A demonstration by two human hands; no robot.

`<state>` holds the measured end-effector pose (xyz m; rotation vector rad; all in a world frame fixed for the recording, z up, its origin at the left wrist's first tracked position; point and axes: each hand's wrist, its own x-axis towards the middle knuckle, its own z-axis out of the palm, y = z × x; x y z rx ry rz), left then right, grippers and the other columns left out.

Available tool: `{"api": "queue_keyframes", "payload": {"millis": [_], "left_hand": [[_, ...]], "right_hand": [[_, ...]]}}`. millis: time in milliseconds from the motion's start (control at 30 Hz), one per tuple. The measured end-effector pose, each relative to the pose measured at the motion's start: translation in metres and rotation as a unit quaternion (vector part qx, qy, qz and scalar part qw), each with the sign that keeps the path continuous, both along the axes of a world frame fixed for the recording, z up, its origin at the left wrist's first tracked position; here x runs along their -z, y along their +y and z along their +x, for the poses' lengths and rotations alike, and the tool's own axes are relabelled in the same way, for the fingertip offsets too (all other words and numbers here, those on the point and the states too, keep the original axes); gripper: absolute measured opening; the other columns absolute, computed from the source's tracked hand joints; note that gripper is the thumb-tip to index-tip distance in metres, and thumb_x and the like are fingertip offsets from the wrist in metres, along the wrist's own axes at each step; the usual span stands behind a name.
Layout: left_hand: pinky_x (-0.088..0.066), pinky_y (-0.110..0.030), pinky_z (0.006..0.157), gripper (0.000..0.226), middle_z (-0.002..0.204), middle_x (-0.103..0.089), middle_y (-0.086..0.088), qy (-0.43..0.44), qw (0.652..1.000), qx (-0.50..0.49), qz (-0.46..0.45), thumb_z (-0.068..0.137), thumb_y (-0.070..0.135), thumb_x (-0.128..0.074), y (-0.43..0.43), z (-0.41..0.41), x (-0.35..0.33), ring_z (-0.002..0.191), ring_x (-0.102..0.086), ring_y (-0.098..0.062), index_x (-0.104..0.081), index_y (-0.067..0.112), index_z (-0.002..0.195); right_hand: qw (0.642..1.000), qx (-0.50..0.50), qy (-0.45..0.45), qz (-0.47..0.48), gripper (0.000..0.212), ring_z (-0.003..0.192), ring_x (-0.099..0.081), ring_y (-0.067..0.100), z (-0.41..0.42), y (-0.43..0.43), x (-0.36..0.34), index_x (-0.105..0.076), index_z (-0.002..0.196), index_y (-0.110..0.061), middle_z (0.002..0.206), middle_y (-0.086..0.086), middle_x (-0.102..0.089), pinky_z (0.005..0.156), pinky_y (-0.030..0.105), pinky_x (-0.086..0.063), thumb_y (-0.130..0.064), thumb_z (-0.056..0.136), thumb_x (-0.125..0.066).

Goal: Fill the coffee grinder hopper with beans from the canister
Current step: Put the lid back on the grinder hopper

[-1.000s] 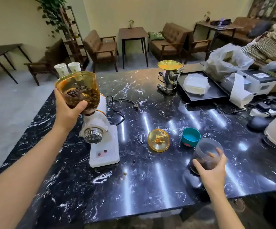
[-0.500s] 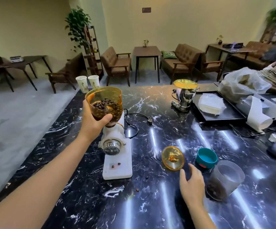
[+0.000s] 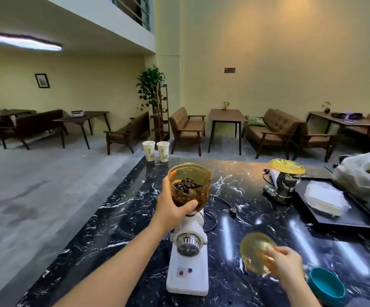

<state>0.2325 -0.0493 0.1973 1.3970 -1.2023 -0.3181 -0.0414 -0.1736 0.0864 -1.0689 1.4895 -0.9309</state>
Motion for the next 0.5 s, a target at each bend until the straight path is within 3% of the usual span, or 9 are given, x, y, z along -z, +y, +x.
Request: {"api": "queue_keyframes", "payload": {"millis": [67, 133, 233, 300, 400, 433, 500], "left_hand": [[-0.046, -0.034, 0.097, 0.089, 0.123, -0.053, 0.007, 0.008, 1.000, 0.004, 0.006, 0.059, 0.046, -0.075, 0.001, -0.001, -0.001, 0.116, -0.053, -0.010, -0.031, 0.029, 0.134], [-0.044, -0.027, 0.094, 0.087, 0.121, -0.052, 0.014, 0.011, 1.000, 0.009, 0.008, 0.059, 0.044, -0.075, 0.001, -0.002, -0.002, 0.114, -0.051, -0.001, -0.029, 0.034, 0.132], [-0.044, -0.027, 0.094, 0.087, 0.120, -0.051, 0.015, 0.018, 1.000, 0.007, 0.012, 0.063, 0.035, -0.078, 0.001, -0.003, -0.003, 0.112, -0.052, -0.003, -0.026, 0.036, 0.133], [-0.044, -0.029, 0.094, 0.086, 0.120, -0.050, 0.017, 0.018, 1.000, 0.007, 0.013, 0.064, 0.034, -0.079, 0.002, -0.003, -0.003, 0.111, -0.051, -0.002, -0.026, 0.039, 0.131], [-0.046, -0.035, 0.098, 0.092, 0.122, -0.051, 0.016, 0.021, 1.000, 0.012, 0.013, 0.060, 0.045, -0.081, 0.002, -0.002, -0.002, 0.115, -0.052, -0.006, -0.027, 0.038, 0.134], [-0.047, -0.037, 0.099, 0.095, 0.123, -0.052, 0.014, 0.022, 1.000, 0.011, 0.013, 0.059, 0.048, -0.081, 0.002, -0.001, -0.002, 0.116, -0.053, -0.009, -0.027, 0.035, 0.137], [-0.049, -0.038, 0.099, 0.098, 0.124, -0.053, 0.012, 0.022, 1.000, 0.015, 0.014, 0.059, 0.051, -0.081, 0.002, 0.000, -0.001, 0.117, -0.055, -0.010, -0.027, 0.033, 0.138]], "right_hand": [[0.992, -0.030, -0.110, -0.052, 0.014, 0.050, -0.064, 0.022, 0.023, 0.005, -0.054, -0.061, 0.092, 0.002, 0.085, 0.026, -0.068, 0.047, 0.027, -0.051, 0.004, 0.078, -0.066], [0.975, -0.070, -0.163, -0.133, 0.019, 0.058, -0.066, 0.019, 0.047, 0.018, -0.120, -0.062, 0.088, -0.009, 0.084, 0.014, -0.069, 0.057, 0.031, -0.056, 0.008, 0.082, -0.060], [0.914, -0.086, -0.091, -0.387, 0.031, 0.079, -0.069, 0.019, 0.079, 0.048, -0.200, -0.066, 0.080, -0.026, 0.083, 0.001, -0.071, 0.074, 0.033, -0.056, 0.003, 0.086, -0.057], [0.802, -0.066, 0.053, -0.591, 0.021, 0.075, -0.068, 0.013, 0.097, 0.066, -0.227, -0.070, 0.092, -0.017, 0.086, 0.001, -0.073, 0.072, 0.022, -0.053, 0.000, 0.085, -0.059], [0.575, -0.118, 0.247, -0.771, 0.021, 0.066, -0.070, 0.019, 0.124, 0.074, -0.231, -0.070, 0.093, -0.003, 0.081, 0.007, -0.075, 0.054, 0.025, -0.055, -0.003, 0.079, -0.055], [0.525, -0.150, 0.293, -0.785, 0.018, 0.066, -0.070, 0.021, 0.132, 0.073, -0.227, -0.069, 0.090, -0.004, 0.079, 0.007, -0.074, 0.051, 0.027, -0.056, -0.008, 0.078, -0.056], [0.467, -0.186, 0.357, -0.787, 0.014, 0.067, -0.068, 0.022, 0.141, 0.072, -0.217, -0.069, 0.085, -0.007, 0.076, 0.005, -0.072, 0.051, 0.029, -0.056, -0.013, 0.072, -0.069]]}}
